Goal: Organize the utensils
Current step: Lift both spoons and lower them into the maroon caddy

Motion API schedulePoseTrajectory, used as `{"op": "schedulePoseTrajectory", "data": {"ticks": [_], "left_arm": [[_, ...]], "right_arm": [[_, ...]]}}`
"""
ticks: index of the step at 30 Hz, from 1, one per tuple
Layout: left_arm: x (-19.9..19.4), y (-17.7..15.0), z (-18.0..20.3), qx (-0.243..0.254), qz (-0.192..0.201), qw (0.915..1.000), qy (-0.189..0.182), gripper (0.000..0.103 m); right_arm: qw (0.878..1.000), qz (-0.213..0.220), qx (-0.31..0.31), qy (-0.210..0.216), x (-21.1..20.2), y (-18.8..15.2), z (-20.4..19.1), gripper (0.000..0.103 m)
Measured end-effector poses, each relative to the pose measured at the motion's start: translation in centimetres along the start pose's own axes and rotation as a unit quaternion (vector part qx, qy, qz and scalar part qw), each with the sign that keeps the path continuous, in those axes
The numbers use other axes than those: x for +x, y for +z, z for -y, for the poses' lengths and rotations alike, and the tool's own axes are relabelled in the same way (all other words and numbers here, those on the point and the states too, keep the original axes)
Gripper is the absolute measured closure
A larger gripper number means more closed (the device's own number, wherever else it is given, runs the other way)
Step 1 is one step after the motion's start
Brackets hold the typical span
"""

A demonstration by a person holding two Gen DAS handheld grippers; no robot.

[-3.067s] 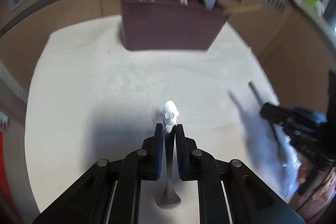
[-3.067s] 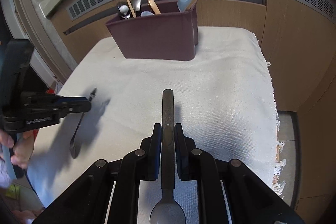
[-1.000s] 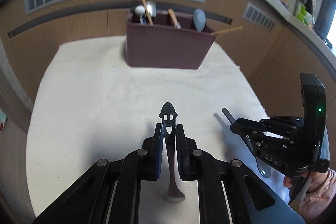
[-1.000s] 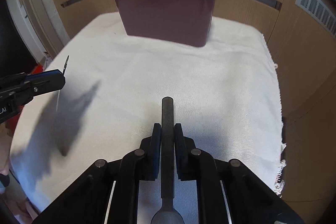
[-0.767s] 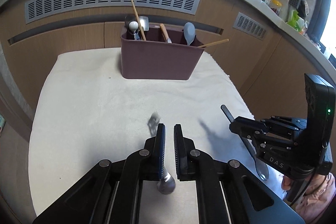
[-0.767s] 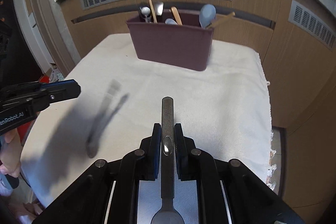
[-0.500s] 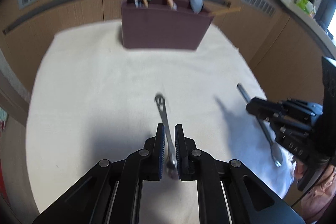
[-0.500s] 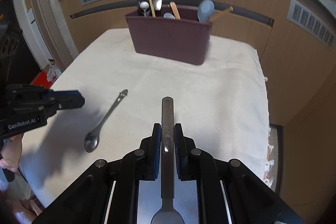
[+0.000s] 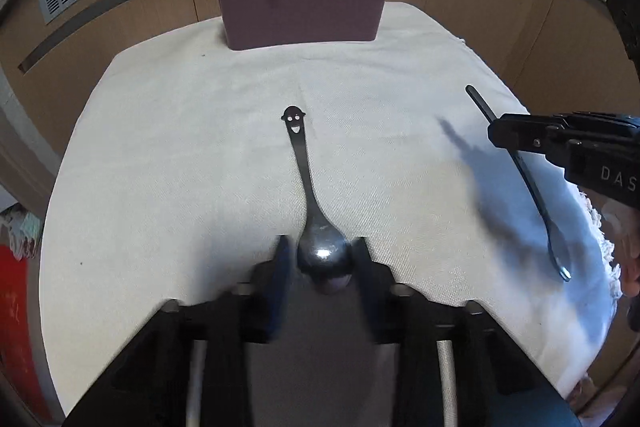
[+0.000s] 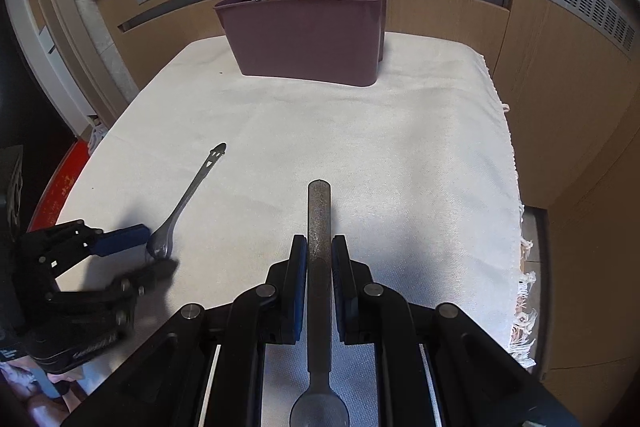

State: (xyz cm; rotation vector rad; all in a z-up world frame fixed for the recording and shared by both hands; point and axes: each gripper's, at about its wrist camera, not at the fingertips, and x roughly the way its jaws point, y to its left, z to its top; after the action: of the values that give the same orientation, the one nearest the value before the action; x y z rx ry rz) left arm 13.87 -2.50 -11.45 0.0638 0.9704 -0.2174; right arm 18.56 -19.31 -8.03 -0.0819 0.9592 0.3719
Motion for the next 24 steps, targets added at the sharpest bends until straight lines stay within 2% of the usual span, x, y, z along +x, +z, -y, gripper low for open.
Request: {"op": "schedulePoseTrajectory", "data": {"ticks": [1,3,6,10,14,15,16,18,24], "left_arm": [[-0.3,0.2,-0.4,-0.01,-0.001,0.9999,-0.013,0.074],[-1.7,0.8,-1.2,-0.026,0.023,0.999,-0.027,0.074],[-4.9,2.1,-1.9,-0.03,0.082,0.9958,-0.027,0.074],[-6.8,3.9,-2.5,-0.022,0.128,0.9914,-0.021,0.074],[-6.4,5.4,-3.0,-0.024,0.136,0.99,-0.026,0.077],[-6.3,5.7,-3.2,-0.026,0.137,0.9899,-0.026,0.09],[-6.1,5.9,-3.4,-0.028,0.134,0.9901,-0.029,0.092],[-5.9,6.5,-3.7,-0.033,0.133,0.99,-0.033,0.092],[-5.0,7.0,-3.7,-0.012,0.124,0.9921,-0.015,0.092]], "right_arm": [[1.0,0.003,-0.002,-0.001,-0.2,0.0,-0.1,0.092],[1.0,0.01,-0.004,-0.003,-0.6,0.0,-0.1,0.092],[1.0,0.02,-0.003,-0.005,-1.2,0.3,0.0,0.092],[1.0,0.029,-0.003,0.003,-1.6,0.6,-0.2,0.092],[0.999,0.036,-0.007,0.009,-1.8,1.0,-0.6,0.092],[0.999,0.037,-0.008,0.01,-1.9,1.1,-0.6,0.092],[0.999,0.039,-0.008,0.011,-2.0,1.2,-0.6,0.092],[0.999,0.043,-0.008,0.013,-2.2,1.4,-0.6,0.092],[0.999,0.043,-0.015,0.012,-1.8,1.6,-0.6,0.092]]}}
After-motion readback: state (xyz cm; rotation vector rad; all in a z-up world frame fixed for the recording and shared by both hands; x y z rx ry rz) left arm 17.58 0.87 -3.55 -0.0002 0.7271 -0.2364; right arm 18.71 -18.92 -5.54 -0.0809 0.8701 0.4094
